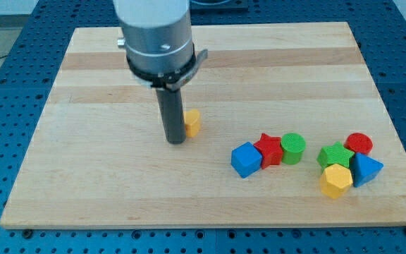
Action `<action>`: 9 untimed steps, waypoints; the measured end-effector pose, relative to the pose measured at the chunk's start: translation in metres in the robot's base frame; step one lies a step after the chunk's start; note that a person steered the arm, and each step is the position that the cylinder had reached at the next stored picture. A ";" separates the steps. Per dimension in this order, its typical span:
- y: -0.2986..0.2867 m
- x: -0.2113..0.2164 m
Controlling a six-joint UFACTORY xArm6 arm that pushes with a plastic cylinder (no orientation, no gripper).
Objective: Move the yellow heart towards the center
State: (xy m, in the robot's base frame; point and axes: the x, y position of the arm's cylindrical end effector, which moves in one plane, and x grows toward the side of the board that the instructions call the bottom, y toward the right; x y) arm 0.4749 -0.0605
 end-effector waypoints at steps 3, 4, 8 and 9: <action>0.015 0.013; 0.030 0.022; 0.076 0.018; 0.082 0.016</action>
State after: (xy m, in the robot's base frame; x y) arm 0.4909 0.0217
